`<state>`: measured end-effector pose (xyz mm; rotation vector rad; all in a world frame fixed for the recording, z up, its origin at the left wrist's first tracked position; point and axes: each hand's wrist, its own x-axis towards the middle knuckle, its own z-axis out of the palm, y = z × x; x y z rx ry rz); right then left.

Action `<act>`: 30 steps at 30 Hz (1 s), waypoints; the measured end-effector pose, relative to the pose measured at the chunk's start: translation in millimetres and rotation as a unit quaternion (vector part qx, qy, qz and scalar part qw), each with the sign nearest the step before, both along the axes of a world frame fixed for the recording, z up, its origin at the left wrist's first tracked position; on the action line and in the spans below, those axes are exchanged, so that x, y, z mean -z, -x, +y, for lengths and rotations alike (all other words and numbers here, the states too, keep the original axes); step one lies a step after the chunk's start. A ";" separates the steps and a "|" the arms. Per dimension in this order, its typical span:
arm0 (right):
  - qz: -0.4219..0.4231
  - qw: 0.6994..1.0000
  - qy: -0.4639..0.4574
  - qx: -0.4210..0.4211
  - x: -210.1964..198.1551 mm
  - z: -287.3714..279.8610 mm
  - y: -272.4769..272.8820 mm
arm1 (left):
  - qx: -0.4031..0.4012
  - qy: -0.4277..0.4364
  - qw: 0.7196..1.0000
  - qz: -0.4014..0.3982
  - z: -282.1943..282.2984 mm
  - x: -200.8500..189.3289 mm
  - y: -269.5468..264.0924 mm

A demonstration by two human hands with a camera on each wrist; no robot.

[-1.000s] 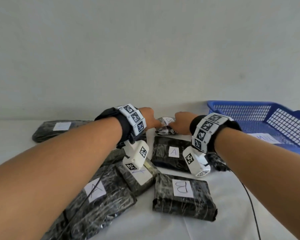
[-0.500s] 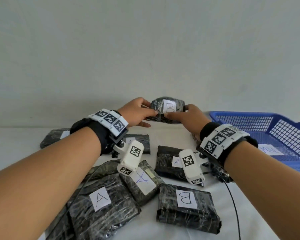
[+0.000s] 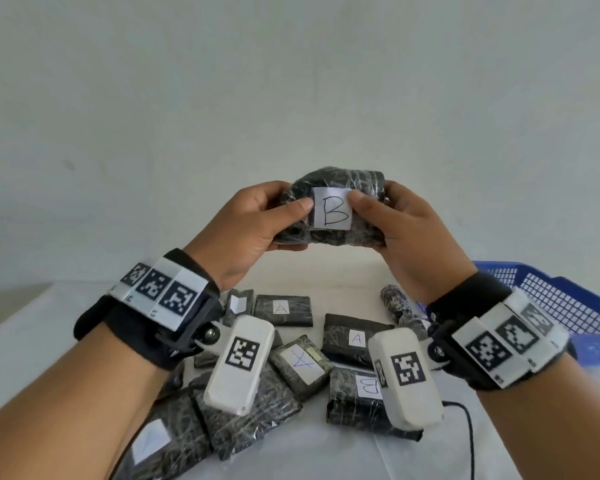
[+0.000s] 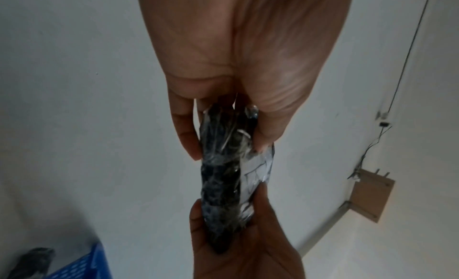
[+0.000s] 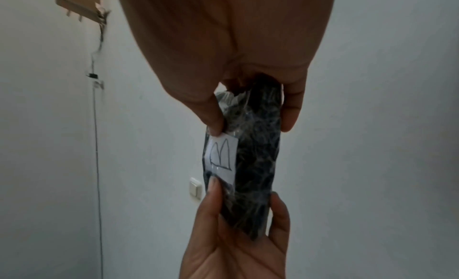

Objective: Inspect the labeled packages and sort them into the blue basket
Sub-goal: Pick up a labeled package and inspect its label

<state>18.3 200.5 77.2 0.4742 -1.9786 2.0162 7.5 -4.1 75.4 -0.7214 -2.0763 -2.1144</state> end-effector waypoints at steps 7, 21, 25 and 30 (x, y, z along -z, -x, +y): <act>0.017 0.999 -0.027 -0.021 11.3 -6.7 -44.1 | -0.061 0.000 0.998 0.033 -4.0 19.2 -50.3; 0.064 0.994 0.028 0.082 10.5 -25.1 -62.5 | -0.056 -0.083 0.995 -0.018 24.3 14.0 -72.3; 0.079 0.992 0.065 0.067 3.7 -25.1 -72.0 | -0.074 -0.085 0.993 0.019 31.7 8.9 -76.1; 0.085 0.992 0.019 0.087 1.7 -25.6 -71.5 | -0.084 -0.100 0.991 0.015 40.3 9.9 -80.1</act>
